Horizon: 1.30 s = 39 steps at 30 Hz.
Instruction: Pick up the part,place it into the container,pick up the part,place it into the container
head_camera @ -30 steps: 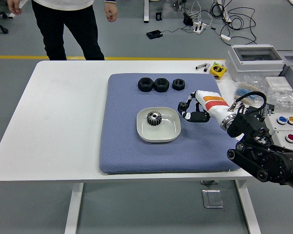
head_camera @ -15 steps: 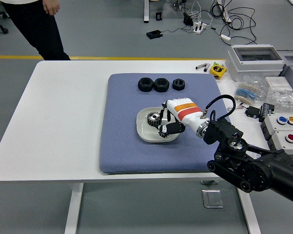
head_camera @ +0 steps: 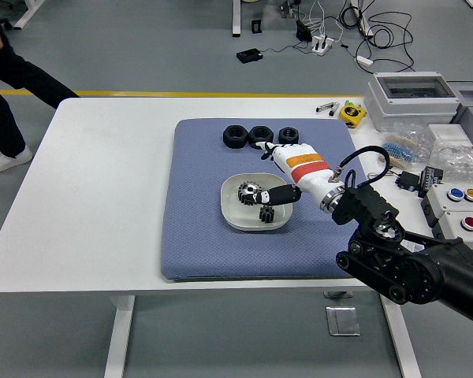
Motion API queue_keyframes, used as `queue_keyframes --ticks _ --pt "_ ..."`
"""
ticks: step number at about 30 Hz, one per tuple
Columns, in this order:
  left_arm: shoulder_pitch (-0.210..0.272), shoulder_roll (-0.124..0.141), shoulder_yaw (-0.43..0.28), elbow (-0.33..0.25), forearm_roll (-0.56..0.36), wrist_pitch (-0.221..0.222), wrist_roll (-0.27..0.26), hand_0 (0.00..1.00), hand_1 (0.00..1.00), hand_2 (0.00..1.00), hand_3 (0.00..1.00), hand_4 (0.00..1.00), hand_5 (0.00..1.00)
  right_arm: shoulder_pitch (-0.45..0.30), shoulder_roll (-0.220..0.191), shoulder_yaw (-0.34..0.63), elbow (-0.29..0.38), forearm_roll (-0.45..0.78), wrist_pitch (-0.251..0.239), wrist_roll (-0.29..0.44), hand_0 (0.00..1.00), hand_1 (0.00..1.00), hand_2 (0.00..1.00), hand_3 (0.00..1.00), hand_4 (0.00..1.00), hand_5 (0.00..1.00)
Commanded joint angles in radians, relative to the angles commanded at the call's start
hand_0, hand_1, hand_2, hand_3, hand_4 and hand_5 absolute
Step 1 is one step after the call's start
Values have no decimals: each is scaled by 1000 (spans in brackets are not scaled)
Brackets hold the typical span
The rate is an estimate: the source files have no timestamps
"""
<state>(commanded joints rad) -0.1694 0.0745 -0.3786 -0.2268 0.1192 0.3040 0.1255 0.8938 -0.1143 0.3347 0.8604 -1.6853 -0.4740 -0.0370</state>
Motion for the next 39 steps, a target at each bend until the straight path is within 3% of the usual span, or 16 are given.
queue_keyframes --ticks 12,15,16,21,22,24,27,28,33,34,35,39 --pt "10 -3 -7 1 8 1 2 532 552 657 592 586 558 -34 -50 31 49 71 -7 -2 541 625 710 851 998 535" --pt "13 -3 -10 2 14 1 4 532 552 657 592 586 558 -53 -68 45 68 181 3 17 541 625 710 851 998 535" --pt "15 -3 -12 2 18 1 5 531 551 656 593 586 558 -65 -78 51 78 227 8 37 542 613 698 810 998 535" --pt "21 -3 -16 2 22 1 6 531 551 656 593 586 558 -123 -112 90 132 435 39 131 542 613 698 810 998 535" --pt "22 -4 -17 2 23 1 6 532 556 657 592 586 558 -137 -119 101 148 474 48 146 594 656 741 785 998 554" --pt "24 -4 -19 2 28 1 7 532 556 657 592 586 558 -165 -130 131 183 558 69 174 594 656 741 785 998 554" --pt "25 -4 -21 2 34 0 8 532 556 657 592 586 558 -206 -133 192 219 688 119 205 594 656 741 785 998 554" --pt "25 -4 -22 2 36 0 9 532 554 656 592 586 558 -222 -131 217 230 727 140 222 742 740 793 793 998 613" --pt "26 -6 -22 1 36 0 9 532 554 656 592 586 558 -281 -125 311 269 942 230 293 742 740 793 793 998 613" --pt "26 -6 -21 1 35 0 8 532 556 658 593 586 560 -289 -126 323 274 981 242 301 780 765 809 798 998 714" --pt "25 -5 -19 1 33 0 7 532 556 658 593 586 560 -297 -127 334 279 1020 253 307 780 765 809 798 998 714" --pt "21 -5 -15 1 29 -1 5 532 556 658 593 586 560 -328 -136 370 296 1189 260 316 780 765 809 798 998 714"
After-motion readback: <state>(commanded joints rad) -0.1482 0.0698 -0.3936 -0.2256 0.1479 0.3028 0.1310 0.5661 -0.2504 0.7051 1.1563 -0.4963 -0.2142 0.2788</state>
